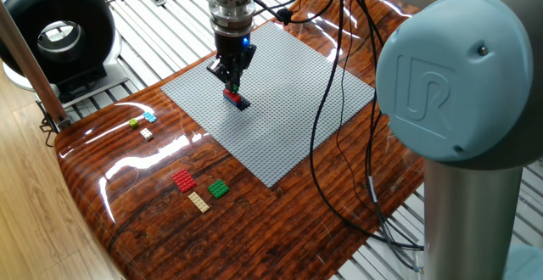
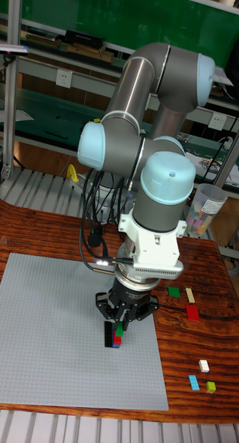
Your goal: Build with small Lego blocks
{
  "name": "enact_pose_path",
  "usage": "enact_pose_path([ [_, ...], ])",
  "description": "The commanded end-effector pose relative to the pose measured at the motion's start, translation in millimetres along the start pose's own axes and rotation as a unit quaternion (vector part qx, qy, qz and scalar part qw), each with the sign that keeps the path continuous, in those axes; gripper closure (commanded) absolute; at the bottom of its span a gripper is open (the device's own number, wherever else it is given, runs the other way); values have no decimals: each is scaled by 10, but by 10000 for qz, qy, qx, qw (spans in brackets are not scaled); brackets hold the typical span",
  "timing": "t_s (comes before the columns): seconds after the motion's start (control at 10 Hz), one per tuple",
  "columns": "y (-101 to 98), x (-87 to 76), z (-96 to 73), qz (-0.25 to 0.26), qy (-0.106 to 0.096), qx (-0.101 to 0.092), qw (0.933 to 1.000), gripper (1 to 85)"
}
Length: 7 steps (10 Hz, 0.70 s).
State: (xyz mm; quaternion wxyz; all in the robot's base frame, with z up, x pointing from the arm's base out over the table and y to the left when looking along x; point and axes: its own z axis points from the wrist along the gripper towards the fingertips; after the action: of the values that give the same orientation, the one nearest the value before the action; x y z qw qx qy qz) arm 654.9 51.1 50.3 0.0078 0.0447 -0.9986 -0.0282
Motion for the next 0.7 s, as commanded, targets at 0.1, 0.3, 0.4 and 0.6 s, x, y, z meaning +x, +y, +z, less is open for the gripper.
enact_pose_path([
  [0.1, -67, 45, -66, -3, 15, 4, 10000, 843],
  [0.3, -96, 36, -66, -48, -2, 60, 10000, 843],
  [0.4, -98, 16, -66, -34, -41, 63, 10000, 843],
  [0.6, -64, -27, -59, 34, -115, 15, 9999, 843],
])
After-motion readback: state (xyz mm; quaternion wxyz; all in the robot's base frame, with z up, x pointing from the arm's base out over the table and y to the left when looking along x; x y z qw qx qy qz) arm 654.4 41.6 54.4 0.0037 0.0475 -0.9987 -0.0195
